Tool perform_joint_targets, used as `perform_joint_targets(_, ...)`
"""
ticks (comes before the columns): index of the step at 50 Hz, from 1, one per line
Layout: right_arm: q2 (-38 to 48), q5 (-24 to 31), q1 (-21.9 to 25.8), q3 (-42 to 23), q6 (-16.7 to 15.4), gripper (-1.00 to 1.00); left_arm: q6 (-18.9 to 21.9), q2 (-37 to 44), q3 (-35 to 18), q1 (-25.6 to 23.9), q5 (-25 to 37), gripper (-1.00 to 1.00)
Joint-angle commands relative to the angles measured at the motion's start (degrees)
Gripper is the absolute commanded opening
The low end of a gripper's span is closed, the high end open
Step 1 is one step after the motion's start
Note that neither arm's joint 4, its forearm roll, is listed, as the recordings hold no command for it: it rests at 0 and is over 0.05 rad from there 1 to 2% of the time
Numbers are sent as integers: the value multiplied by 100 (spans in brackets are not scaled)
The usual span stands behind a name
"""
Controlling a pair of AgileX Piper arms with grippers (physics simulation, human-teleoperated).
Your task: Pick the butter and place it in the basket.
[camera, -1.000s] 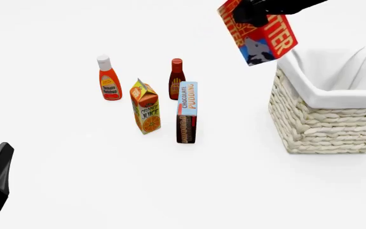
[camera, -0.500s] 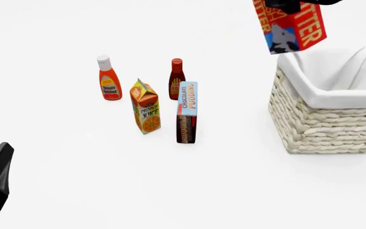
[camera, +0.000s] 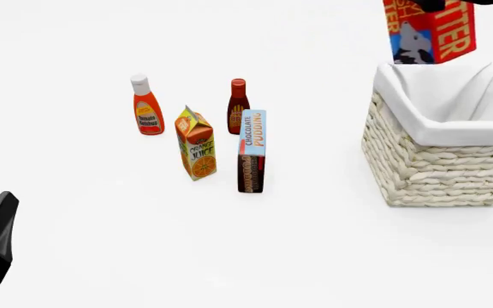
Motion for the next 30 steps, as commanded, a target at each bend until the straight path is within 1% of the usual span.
perform_joint_targets(1,-246,-319,-257,199,138,-100,0,0,0,0,0,100)
perform_joint_targets(2,-300,-429,-401,280,152,-100,0,0,0,0,0,100)
perform_joint_targets(6,-300,-429,-401,280,152,-100,0,0,0,0,0,100)
perform_joint_targets(8,-340,-533,-565,379,203,-100,0,0,0,0,0,100)
perform_joint_targets(12,-340,-534,-565,380,203,-100,0,0,0,0,0,100)
perform_joint_targets(13,-393,-720,-671,555,283,-100,0,0,0,0,0,100)
perform_joint_targets(16,-412,-765,-685,599,286,-100,0,0,0,0,0,100)
perform_joint_targets(17,-461,-901,-729,723,342,-100,0,0,0,0,0,100)
perform_joint_targets(20,-519,-1014,-764,830,421,-100,0,0,0,0,0,100)
perform_joint_targets(26,-583,-1127,-813,953,406,-100,0,0,0,0,0,100)
perform_joint_targets(27,-659,-1254,-870,1069,442,-100,0,0,0,0,0,100)
perform_joint_targets(30,-678,-1329,-900,1135,466,-100,0,0,0,0,0,100)
